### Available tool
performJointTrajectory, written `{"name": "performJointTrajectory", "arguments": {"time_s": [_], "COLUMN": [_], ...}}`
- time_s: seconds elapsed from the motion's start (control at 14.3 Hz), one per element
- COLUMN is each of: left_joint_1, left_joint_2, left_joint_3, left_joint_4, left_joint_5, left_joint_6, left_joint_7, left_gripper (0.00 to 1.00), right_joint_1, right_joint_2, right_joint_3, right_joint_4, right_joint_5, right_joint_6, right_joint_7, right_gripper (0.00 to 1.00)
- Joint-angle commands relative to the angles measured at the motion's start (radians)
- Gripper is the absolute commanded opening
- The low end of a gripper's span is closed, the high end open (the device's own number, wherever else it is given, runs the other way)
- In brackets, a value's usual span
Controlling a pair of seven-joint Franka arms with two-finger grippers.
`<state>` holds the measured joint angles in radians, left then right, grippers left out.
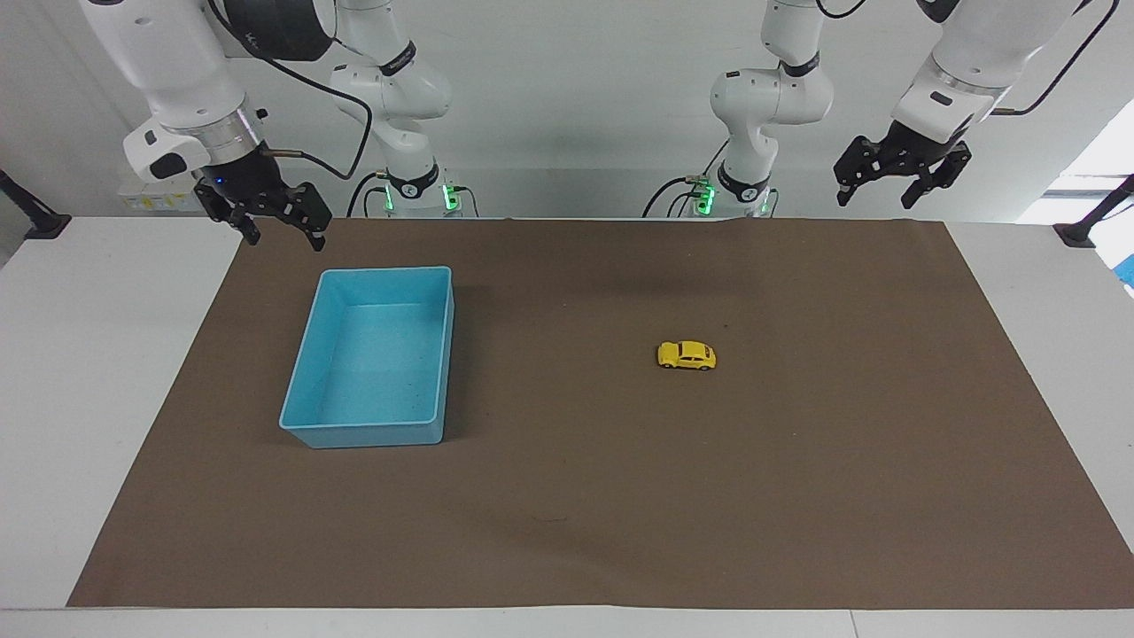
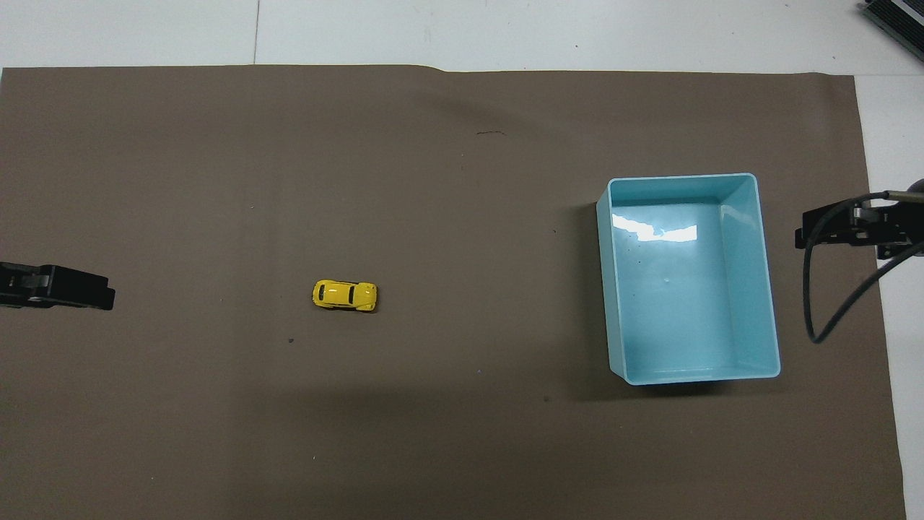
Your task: Wind up and store yellow beetle car
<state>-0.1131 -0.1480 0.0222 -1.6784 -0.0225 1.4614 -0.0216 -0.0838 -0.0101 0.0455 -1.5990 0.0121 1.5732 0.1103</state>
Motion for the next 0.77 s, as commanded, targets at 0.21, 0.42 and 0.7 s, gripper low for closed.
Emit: {"name": "performJointTrajectory", "arguments": {"time_s": [0.21, 0.42, 0.7], "left_joint_1": [-0.005, -0.039, -0.069], "left_joint_2": [-0.028, -0.028, -0.021], "left_joint_3": [-0.018, -0.019, -0.019], "left_joint_4": [-0.095, -0.132, -0.184], "left_joint_5": [0.007, 0.007, -0.022], "left_joint_6": [0.022, 0.031, 0.088], "left_joint_7": [-0.24, -0.452, -0.694], "left_gripper": [1.0, 1.0, 1.0], "right_joint_1": [-0.007, -0.007, -0.008], "right_joint_2": [-0.005, -0.005, -0.005], "right_joint_3": [0.005, 0.005, 0.005], "right_joint_4": [0.001, 0.001, 0.001], "right_joint_5": [0.008, 0.008, 0.008], "right_joint_6": [-0.004, -0.004, -0.004], "right_joint_7": [-0.014, -0.014, -0.014], "right_gripper": [1.0, 1.0, 1.0]}}
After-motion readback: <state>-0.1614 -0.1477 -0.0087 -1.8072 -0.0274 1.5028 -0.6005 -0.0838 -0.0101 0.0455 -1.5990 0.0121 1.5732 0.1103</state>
